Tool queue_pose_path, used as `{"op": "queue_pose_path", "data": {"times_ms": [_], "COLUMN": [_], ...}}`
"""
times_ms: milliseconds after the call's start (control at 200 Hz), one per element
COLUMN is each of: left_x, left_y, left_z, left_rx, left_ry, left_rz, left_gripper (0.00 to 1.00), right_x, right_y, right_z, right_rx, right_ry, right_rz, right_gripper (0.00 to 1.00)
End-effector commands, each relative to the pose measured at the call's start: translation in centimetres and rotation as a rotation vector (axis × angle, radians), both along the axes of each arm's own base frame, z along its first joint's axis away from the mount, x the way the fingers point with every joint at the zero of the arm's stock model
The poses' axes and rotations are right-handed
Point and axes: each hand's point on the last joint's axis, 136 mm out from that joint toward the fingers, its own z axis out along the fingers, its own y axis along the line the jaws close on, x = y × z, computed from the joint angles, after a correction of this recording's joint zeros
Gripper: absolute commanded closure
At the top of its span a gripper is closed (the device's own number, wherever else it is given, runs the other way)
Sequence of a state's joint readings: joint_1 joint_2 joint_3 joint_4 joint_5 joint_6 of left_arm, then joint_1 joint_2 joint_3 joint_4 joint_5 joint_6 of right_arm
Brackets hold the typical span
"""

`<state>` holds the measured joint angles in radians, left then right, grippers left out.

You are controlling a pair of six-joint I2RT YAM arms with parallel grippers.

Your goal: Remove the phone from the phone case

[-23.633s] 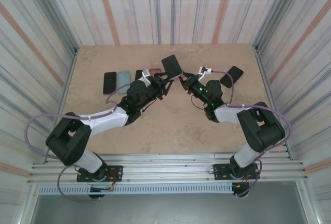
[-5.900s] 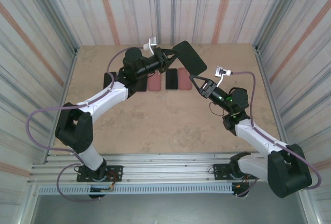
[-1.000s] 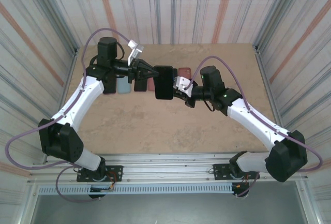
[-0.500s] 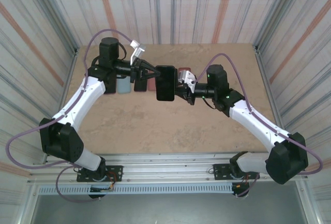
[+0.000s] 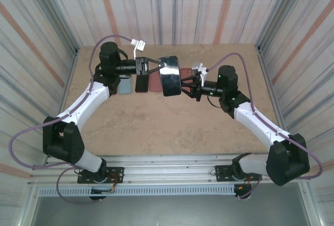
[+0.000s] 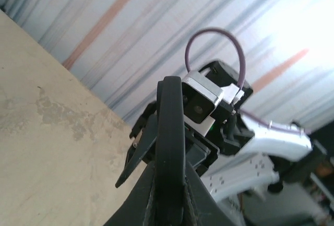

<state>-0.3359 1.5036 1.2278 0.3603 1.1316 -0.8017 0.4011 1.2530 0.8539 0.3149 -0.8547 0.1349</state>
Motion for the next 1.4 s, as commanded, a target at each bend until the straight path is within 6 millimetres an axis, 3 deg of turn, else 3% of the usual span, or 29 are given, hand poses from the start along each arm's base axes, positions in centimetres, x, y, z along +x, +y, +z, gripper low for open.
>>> {"op": "queue_pose_path", "data": {"times_ms": [0, 341, 451, 616, 817, 1032, 1218, 1393], "left_x": [2.7, 4.7, 4.6, 4.6, 5.1, 5.9, 6.4, 6.7], "left_y": [0.6, 0.8, 0.1, -0.6, -0.7, -0.7, -0.7, -0.9], "left_z": [2.4, 2.0, 1.8, 1.7, 0.5, -1.1, -2.4, -3.6], "left_rx": [-0.134, -0.259, -0.280, -0.284, -0.256, -0.247, -0.242, -0.232], "left_ry": [0.067, 0.289, 0.338, 0.379, 0.435, 0.497, 0.532, 0.560], "left_rz": [0.165, 0.286, 0.285, 0.282, 0.302, 0.330, 0.347, 0.355], "left_gripper": [1.00, 1.00, 1.00, 1.00, 1.00, 0.88, 0.83, 0.70], "right_x": [-1.0, 0.7, 1.1, 1.6, 2.0, 2.5, 3.3, 3.7], "right_y": [0.5, -1.0, -1.6, -1.9, -2.0, -1.9, -1.9, -2.1], "right_z": [3.3, 5.0, 5.6, 5.8, 5.9, 4.9, 3.0, 1.8], "right_rx": [0.156, 0.394, 0.465, 0.530, 0.595, 0.621, 0.635, 0.648], "right_ry": [0.097, 0.368, 0.428, 0.503, 0.590, 0.675, 0.796, 0.863], "right_rz": [0.057, -0.100, -0.141, -0.163, -0.157, -0.166, -0.207, -0.252], "right_gripper": [0.64, 0.61, 0.62, 0.67, 0.84, 1.00, 1.00, 1.00]}}
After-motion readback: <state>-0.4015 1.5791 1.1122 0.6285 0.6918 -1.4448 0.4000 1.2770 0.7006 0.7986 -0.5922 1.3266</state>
